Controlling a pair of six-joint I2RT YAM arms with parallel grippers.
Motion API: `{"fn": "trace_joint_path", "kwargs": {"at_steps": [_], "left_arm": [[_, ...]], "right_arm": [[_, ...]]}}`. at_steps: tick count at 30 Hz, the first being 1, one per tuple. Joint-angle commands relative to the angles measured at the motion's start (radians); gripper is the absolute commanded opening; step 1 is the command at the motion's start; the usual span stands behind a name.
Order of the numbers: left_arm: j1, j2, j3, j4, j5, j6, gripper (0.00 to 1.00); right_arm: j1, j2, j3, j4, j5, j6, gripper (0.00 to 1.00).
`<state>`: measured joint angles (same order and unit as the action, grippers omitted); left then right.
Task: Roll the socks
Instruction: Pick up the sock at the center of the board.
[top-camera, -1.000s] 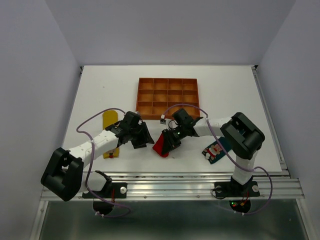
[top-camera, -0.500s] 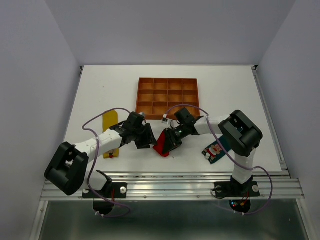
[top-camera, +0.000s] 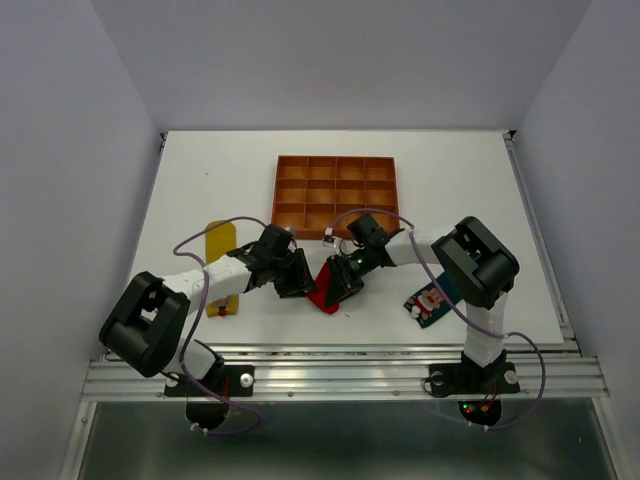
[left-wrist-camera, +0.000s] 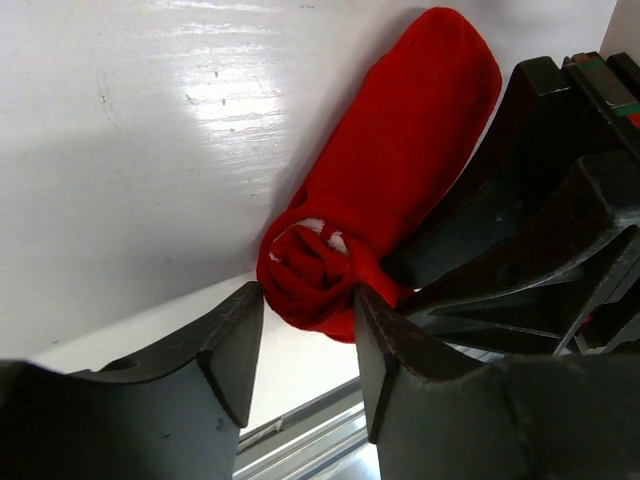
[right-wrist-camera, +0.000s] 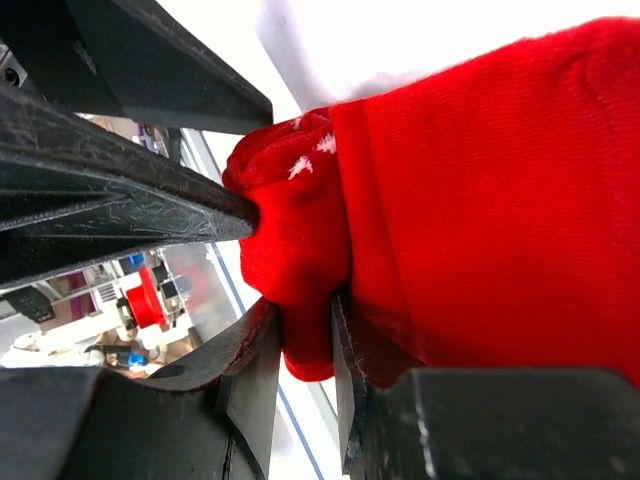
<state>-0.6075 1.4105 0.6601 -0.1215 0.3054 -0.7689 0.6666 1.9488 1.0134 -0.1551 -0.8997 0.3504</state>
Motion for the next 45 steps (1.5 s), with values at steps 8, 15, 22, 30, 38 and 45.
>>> {"fn": "trace_joint_path", "kwargs": {"at_steps": [8, 15, 22, 30, 38, 45], "left_arm": [[-0.009, 0.062, -0.004, 0.046, 0.038, 0.028, 0.31], [-0.011, 0.093, 0.025, 0.002, -0.005, 0.028, 0.0], [-0.021, 0.123, 0.079, -0.087, -0.067, 0.049, 0.0], [-0.032, 0.125, 0.113, -0.129, -0.104, 0.051, 0.0], [-0.04, 0.133, 0.115, -0.133, -0.097, 0.048, 0.0], [-0.044, 0.14, 0.113, -0.135, -0.094, 0.046, 0.0]], "right_arm": [[-0.005, 0.055, 0.062, -0.066, 0.176, -0.05, 0.17], [-0.005, 0.018, 0.086, -0.103, 0.242, -0.076, 0.37], [-0.005, -0.111, 0.088, -0.101, 0.271, -0.122, 0.73], [0.114, -0.252, 0.051, -0.1, 0.531, -0.179, 0.77], [0.284, -0.349, 0.013, -0.109, 0.866, -0.261, 0.76], [0.37, -0.358, 0.007, -0.126, 0.961, -0.31, 0.74]]}}
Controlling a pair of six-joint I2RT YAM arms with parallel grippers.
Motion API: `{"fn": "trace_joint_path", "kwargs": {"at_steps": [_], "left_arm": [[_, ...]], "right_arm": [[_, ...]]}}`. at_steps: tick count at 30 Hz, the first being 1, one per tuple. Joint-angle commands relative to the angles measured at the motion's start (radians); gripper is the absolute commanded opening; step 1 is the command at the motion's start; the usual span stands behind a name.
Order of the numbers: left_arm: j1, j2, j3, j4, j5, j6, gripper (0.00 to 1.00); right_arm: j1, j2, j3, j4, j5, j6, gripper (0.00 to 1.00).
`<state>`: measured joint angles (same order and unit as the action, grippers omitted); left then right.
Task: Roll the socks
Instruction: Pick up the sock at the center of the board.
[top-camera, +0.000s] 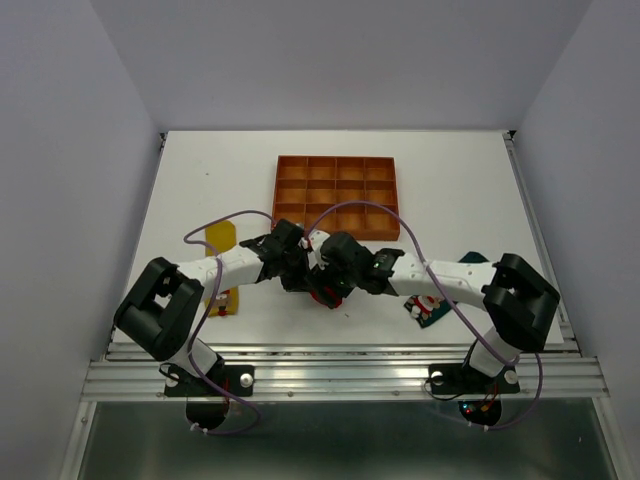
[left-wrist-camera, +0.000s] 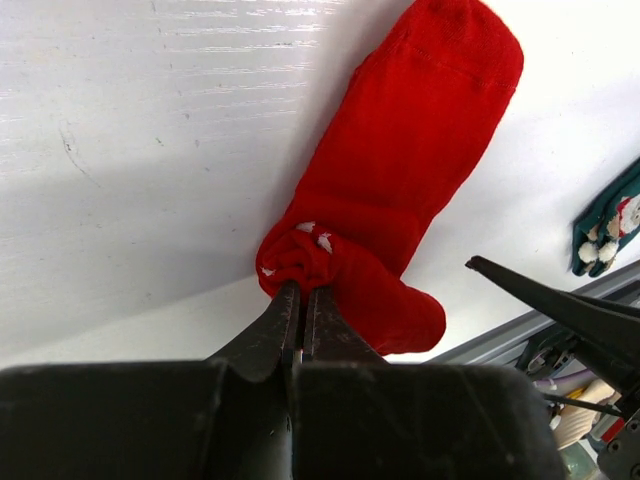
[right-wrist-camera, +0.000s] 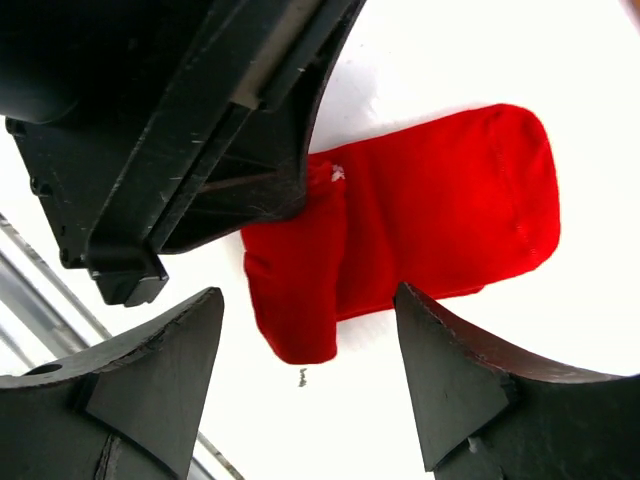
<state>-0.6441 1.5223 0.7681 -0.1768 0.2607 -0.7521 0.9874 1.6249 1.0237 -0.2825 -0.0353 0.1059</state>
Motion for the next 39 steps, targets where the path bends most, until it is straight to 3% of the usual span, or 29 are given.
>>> {"fn": "trace_joint_path", "kwargs": {"at_steps": [1, 10, 20, 34, 37, 39], "left_arm": [[-0.008, 0.03, 0.005, -0.079, -0.049, 0.028, 0.0], [-0.011, 0.041, 0.003, -0.078, -0.049, 0.014, 0.0], [-0.012, 0.042, 0.005, -0.084, -0.046, 0.014, 0.0], [-0.014, 0.042, 0.008, -0.084, -0.04, 0.022, 0.0], [-0.014, 0.042, 0.01, -0.082, -0.037, 0.025, 0.0], [-0.014, 0.042, 0.011, -0.081, -0.032, 0.025, 0.0]], "right_arm": [[0.06, -0.033, -0.004, 0.002, 0.106, -0.074, 0.74], [0.146, -0.026, -0.01, -0.011, 0.127, -0.132, 0.68], [0.165, 0.012, -0.01, -0.012, 0.132, -0.14, 0.66], [0.165, 0.099, -0.002, -0.035, 0.273, -0.114, 0.62], [0.165, 0.122, -0.001, -0.032, 0.268, -0.112, 0.57], [0.165, 0.138, -0.001, -0.032, 0.294, -0.114, 0.46]]}}
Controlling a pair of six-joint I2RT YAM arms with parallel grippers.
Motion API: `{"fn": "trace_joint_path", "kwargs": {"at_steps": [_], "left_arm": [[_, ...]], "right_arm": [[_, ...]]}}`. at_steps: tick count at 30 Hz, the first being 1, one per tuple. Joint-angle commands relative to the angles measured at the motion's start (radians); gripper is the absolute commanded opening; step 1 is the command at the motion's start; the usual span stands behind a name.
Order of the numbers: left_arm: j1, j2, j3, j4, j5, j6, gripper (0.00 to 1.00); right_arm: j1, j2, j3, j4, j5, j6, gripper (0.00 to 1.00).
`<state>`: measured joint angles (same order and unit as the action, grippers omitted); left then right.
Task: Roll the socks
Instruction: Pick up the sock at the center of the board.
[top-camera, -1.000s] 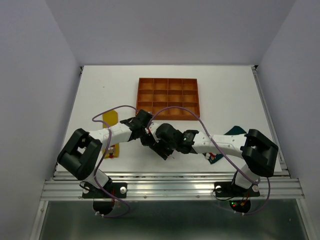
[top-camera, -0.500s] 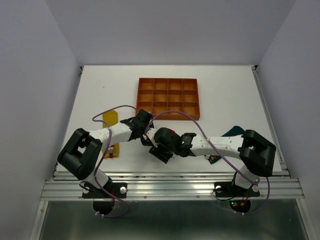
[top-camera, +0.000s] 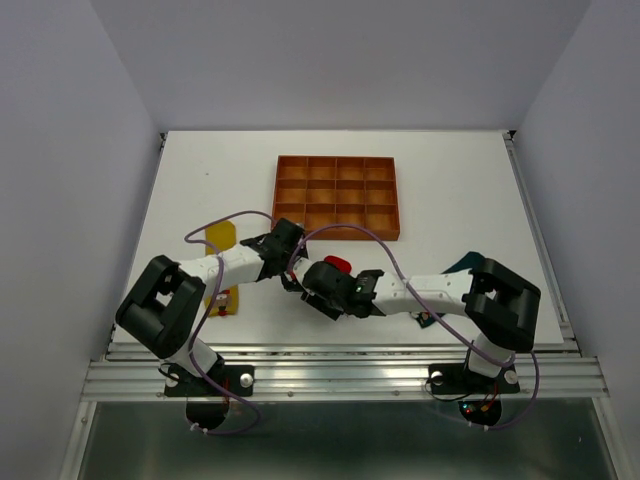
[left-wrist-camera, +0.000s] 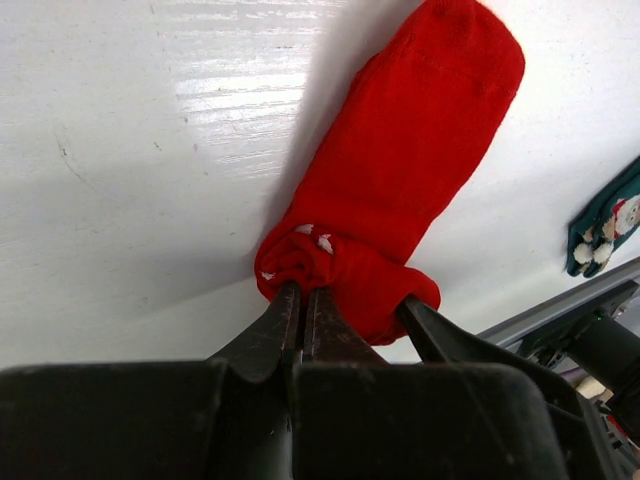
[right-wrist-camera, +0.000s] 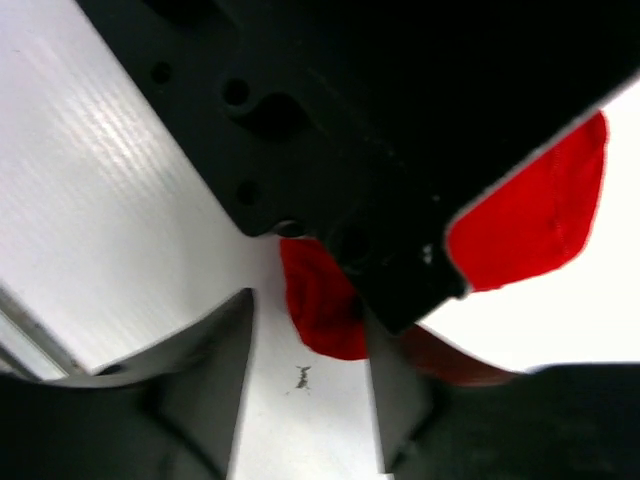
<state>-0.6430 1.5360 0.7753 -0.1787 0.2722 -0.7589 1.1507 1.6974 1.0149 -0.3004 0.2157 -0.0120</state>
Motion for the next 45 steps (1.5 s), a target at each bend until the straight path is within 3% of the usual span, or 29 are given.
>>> {"fn": "trace_joint_path", "kwargs": {"at_steps": [1, 4, 7, 15, 17, 18, 21, 30, 45], "left_arm": [[-0.015, 0.027, 0.004, -0.081, -0.041, 0.032, 0.0], [-0.015, 0.024, 0.001, -0.071, -0.018, 0.033, 0.0], [-0.015, 0.013, -0.018, -0.036, 0.015, 0.024, 0.1], [-0.012, -0.034, -0.019, -0.051, 0.005, 0.024, 0.3], [-0.009, -0.045, -0.019, -0.054, 0.005, 0.023, 0.35], [-0.009, -0.05, -0.018, -0.059, 0.002, 0.024, 0.43], [-0.003, -0.069, -0.007, -0.076, -0.013, 0.029, 0.49], [0.066, -0.132, 0.028, -0.131, -0.073, 0.061, 0.53], [0.152, -0.231, -0.042, -0.117, -0.053, 0.066, 0.54]], "right_arm": [[0.001, 0.073, 0.008, -0.013, 0.065, 0.007, 0.42], [0.001, 0.11, 0.005, -0.006, 0.094, 0.006, 0.35], [0.001, 0.14, 0.004, 0.006, 0.103, 0.007, 0.33], [0.001, 0.174, -0.006, 0.024, 0.111, 0.007, 0.11], [0.001, 0.163, 0.004, 0.012, 0.077, 0.01, 0.07], [0.001, 0.148, 0.011, -0.006, 0.038, 0.01, 0.06], [0.001, 0.094, 0.021, -0.019, -0.038, 0.053, 0.04], [-0.098, 0.039, 0.051, -0.063, -0.364, 0.148, 0.03], [-0.33, 0.182, 0.183, -0.124, -0.874, 0.192, 0.01]]}}
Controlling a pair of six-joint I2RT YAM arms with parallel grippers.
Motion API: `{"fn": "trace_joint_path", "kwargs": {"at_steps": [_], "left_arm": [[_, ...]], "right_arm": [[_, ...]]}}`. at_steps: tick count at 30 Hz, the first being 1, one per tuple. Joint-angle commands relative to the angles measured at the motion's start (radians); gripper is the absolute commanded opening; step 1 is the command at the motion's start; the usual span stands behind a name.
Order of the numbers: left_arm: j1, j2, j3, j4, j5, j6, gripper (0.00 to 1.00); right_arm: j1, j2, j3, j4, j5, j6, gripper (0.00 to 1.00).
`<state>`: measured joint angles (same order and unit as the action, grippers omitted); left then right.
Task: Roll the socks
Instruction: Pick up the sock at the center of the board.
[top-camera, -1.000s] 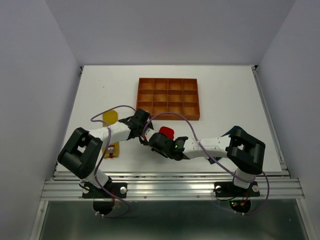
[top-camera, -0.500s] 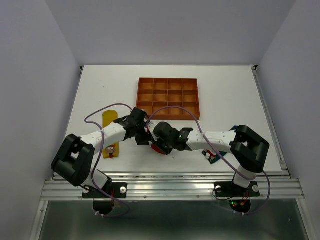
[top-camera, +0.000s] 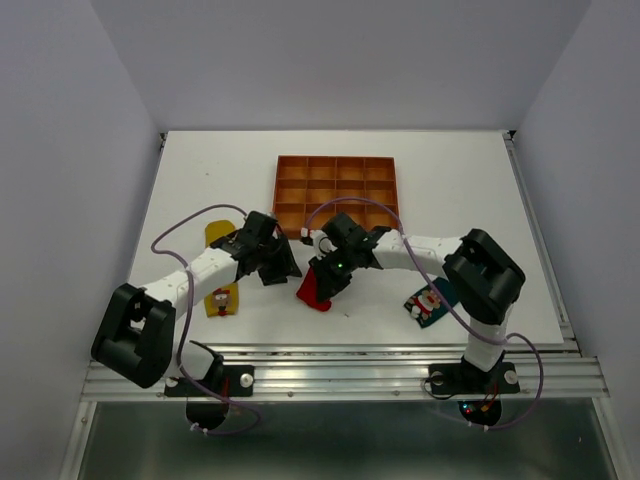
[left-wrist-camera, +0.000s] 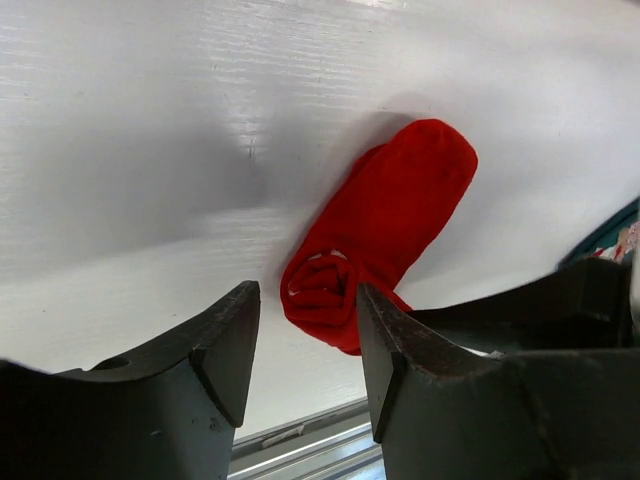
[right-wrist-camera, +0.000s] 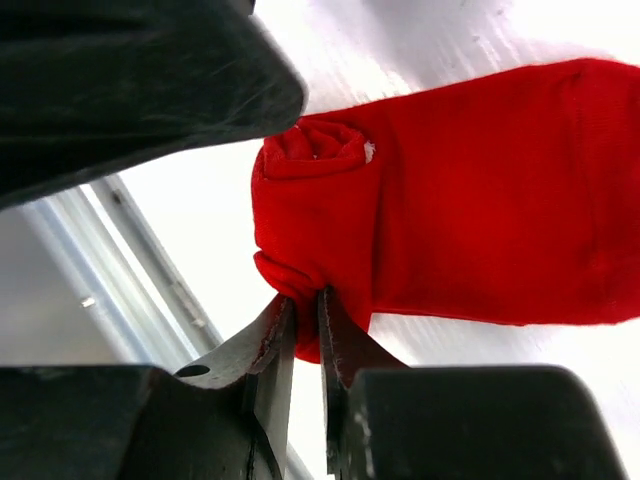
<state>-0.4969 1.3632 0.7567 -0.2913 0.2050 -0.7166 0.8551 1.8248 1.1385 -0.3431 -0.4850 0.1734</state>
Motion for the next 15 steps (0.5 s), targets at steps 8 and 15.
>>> {"fn": "trace_joint_path", "kwargs": {"at_steps": [8, 15], "left_arm": [[0.006, -0.115, -0.094, 0.046, 0.071, 0.046, 0.55], [0.006, -0.125, -0.148, 0.049, 0.068, 0.045, 0.55]], "right_arm": [[-0.054, 0.223, 0.283, -0.312, -0.213, -0.1, 0.01], [-0.065, 0.346, 0.448, -0.436, -0.219, -0.118, 0.01]]}}
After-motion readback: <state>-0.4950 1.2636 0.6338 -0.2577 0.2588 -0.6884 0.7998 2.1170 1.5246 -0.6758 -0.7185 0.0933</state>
